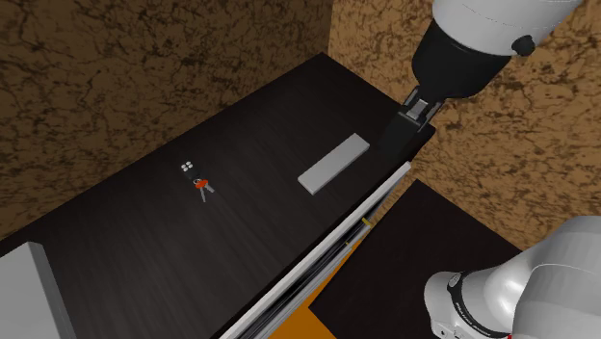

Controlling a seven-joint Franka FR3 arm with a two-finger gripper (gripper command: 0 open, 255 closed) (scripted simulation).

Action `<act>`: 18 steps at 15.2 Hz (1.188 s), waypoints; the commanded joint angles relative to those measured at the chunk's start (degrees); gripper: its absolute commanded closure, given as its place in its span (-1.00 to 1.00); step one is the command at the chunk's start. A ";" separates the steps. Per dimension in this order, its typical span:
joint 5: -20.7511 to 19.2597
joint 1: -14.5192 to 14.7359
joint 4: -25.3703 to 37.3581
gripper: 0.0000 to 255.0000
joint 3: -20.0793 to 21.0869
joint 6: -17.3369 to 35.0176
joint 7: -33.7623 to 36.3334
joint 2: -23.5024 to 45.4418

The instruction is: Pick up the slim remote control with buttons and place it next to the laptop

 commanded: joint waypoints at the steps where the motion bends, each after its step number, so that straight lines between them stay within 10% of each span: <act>1: 0.00 0.00 0.00 -1.00 0.00 0.00 0.00 0.00; 18: -9.73 14.65 -8.83 -1.00 -20.67 32.26 -62.18 25.71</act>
